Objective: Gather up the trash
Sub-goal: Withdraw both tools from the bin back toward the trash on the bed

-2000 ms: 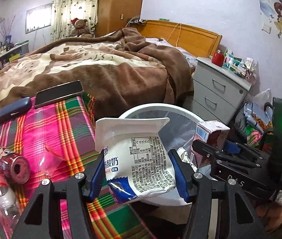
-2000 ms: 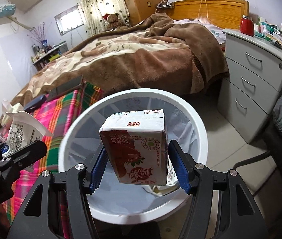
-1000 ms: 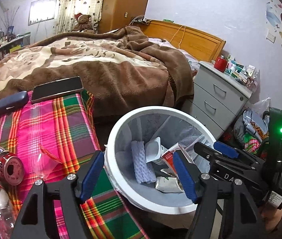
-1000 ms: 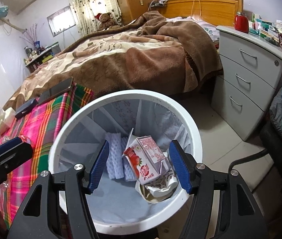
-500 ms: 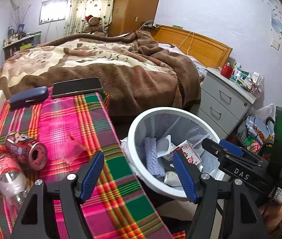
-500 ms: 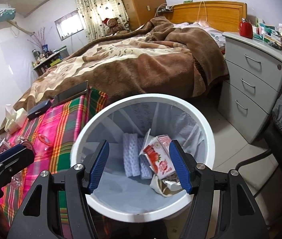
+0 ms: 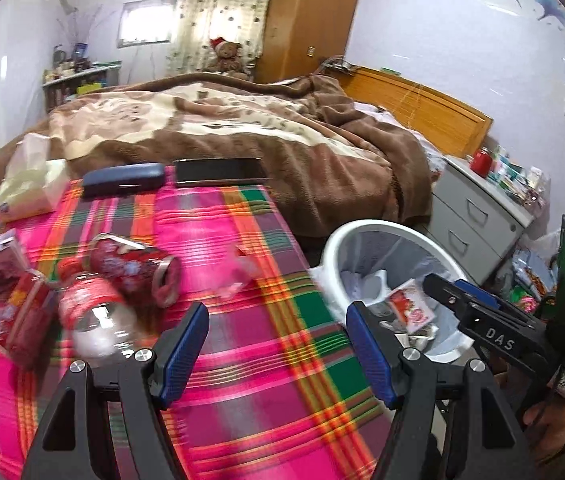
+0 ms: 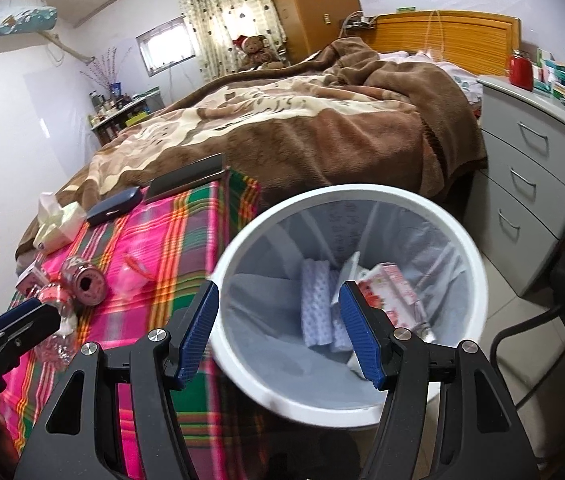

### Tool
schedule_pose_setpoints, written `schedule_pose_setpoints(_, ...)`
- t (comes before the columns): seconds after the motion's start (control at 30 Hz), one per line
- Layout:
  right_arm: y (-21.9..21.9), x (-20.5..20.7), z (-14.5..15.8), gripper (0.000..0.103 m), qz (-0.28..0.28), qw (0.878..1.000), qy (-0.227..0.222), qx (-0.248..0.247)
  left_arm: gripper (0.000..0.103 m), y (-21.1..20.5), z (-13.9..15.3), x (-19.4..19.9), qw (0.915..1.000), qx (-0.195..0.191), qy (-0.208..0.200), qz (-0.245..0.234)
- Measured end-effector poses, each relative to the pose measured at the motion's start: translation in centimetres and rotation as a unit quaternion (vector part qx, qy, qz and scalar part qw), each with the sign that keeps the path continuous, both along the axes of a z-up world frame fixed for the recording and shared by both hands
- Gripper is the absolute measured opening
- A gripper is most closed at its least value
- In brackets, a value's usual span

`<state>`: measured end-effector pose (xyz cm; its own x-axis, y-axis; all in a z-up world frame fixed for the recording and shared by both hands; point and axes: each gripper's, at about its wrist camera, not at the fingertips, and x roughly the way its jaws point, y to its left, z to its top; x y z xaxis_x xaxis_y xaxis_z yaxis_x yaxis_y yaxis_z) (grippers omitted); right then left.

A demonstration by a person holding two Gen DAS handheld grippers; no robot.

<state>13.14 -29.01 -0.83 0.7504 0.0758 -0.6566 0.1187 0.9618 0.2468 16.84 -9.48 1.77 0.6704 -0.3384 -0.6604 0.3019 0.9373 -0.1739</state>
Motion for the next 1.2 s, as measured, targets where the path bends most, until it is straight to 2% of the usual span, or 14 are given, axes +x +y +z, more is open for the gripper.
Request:
schedule_pose_setpoints(0.23,2.4,0.5,0.0,0.064,0.028,1.0,-0.001,-0.001,0.071,4.4,-0.5,-0.7,0.9992,-0.006,0.005,0.039)
schedule_pose_setpoints(0.7,7.0,2.4,-0.6,0.064,0.087,0.996,0.008,0.001,0.071,10.6,-2.4,-1.2,0.9941,-0.009,0.029,0.104)
schedule_pose_setpoints(0.87,8.3,3.4,-0.6,0.064,0.109,0.994,0.011,-0.006,0.071,11.7,-2.8,-0.7,0.9923,-0.019,0.039,0.116)
schedule_pose_setpoints(0.97,8.9,4.0,-0.7,0.064,0.122,0.992,0.017,-0.01,0.078,11.7,-2.9,0.1,0.991,-0.038,0.045,0.12)
schedule_pose_setpoints(1.1,9.4,4.8,-1.0,0.064,0.128,0.991,0.026,-0.014,0.079,11.6,-3.3,1.7,0.9894,-0.056,0.059,0.12)
schedule_pose_setpoints(1.2,9.5,5.2,-1.3,0.064,0.133,0.99,0.034,-0.011,0.079,11.3,-3.6,2.9,0.9888,-0.049,0.063,0.126)
